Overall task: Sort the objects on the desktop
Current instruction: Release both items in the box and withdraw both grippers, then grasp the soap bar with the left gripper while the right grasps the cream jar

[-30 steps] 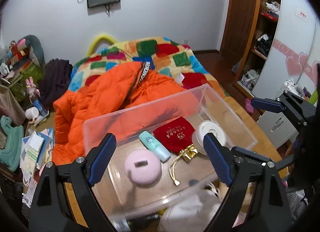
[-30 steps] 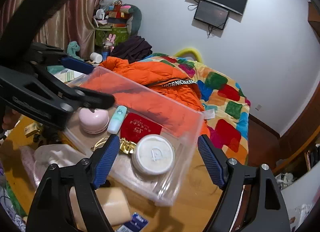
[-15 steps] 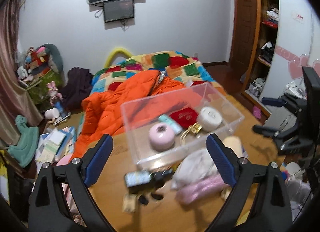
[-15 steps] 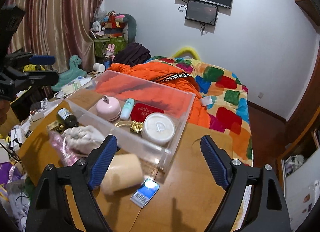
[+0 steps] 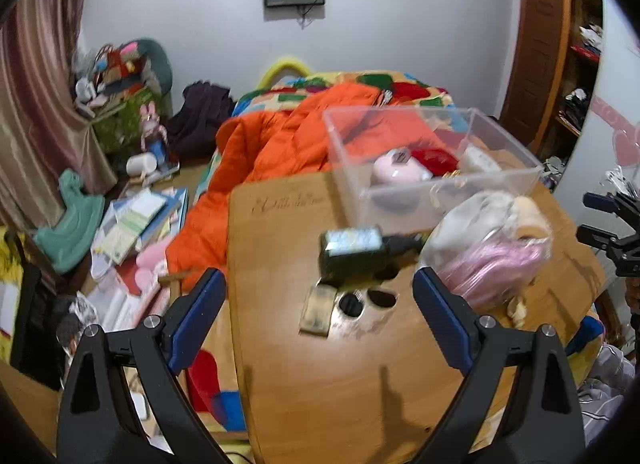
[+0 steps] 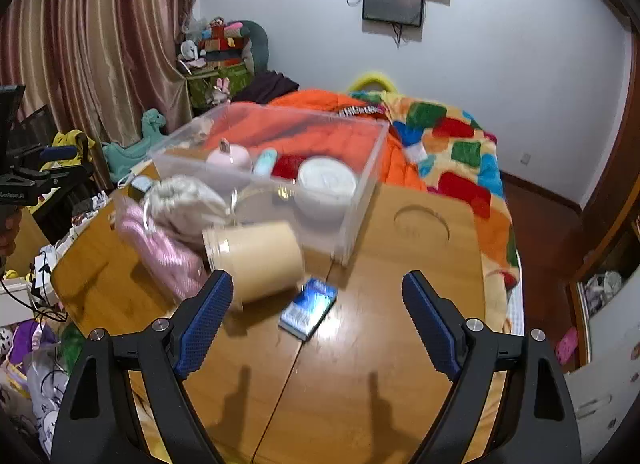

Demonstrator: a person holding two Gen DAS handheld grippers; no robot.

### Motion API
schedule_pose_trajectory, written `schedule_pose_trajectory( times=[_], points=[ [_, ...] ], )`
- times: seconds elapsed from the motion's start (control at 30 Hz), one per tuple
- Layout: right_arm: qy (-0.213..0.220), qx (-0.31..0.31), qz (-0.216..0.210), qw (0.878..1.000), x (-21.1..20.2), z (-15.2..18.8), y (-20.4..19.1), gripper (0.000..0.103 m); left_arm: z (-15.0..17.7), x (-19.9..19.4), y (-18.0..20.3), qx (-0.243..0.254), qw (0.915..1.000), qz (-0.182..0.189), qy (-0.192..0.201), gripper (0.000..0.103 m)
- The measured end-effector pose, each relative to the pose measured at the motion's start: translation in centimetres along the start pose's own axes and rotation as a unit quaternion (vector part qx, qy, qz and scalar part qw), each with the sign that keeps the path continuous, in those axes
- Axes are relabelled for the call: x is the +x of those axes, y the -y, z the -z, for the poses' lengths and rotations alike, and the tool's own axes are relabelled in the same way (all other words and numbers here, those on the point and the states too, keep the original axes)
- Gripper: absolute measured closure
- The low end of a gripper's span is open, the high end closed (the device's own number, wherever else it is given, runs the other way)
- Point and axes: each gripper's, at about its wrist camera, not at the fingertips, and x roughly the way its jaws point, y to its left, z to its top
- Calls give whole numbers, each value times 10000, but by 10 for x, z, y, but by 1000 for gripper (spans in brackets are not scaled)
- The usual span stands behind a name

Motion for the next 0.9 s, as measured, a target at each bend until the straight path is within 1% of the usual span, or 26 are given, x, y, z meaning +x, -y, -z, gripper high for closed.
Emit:
schedule_pose_trajectory(
  times=[0.1, 0.23, 0.43, 0.47, 0.57, 0.63, 0.7, 0.77, 0.9],
  points=[
    [-159, 175, -152, 9996, 8, 6, 1, 18, 14, 12, -9, -127, 9998, -43, -153, 8],
    [-267, 320, -426, 9982, 18, 9, -3, 18, 27, 22, -16, -226, 9994, 25, -260, 8],
    [-372, 156, -548, 9977, 39, 4, -16, 18, 38, 36, -12, -8, 9995, -66, -300, 8],
    [-393, 115, -543, 9977, 43, 2, -18, 18, 39, 39, -11, 35, 9995, -90, -302, 10],
    [-449, 63, -541, 9975, 53, -1, -21, 18, 39, 46, -6, 130, 9993, -60, -348, 22],
    [-468, 53, -585, 9972, 57, -4, -21, 18, 38, 51, -4, 142, 9992, -23, -376, 23],
    [-478, 35, -612, 9970, 62, -6, -22, 18, 36, 57, -2, 188, 9991, -53, -371, 32],
    [-484, 12, -627, 9969, 66, -9, -23, 18, 34, 62, 0, 232, 9989, -33, -405, 37],
    [-519, 7, -718, 9961, 74, -14, -22, 18, 30, 65, -1, 212, 9992, 103, -336, 44]
  ],
)
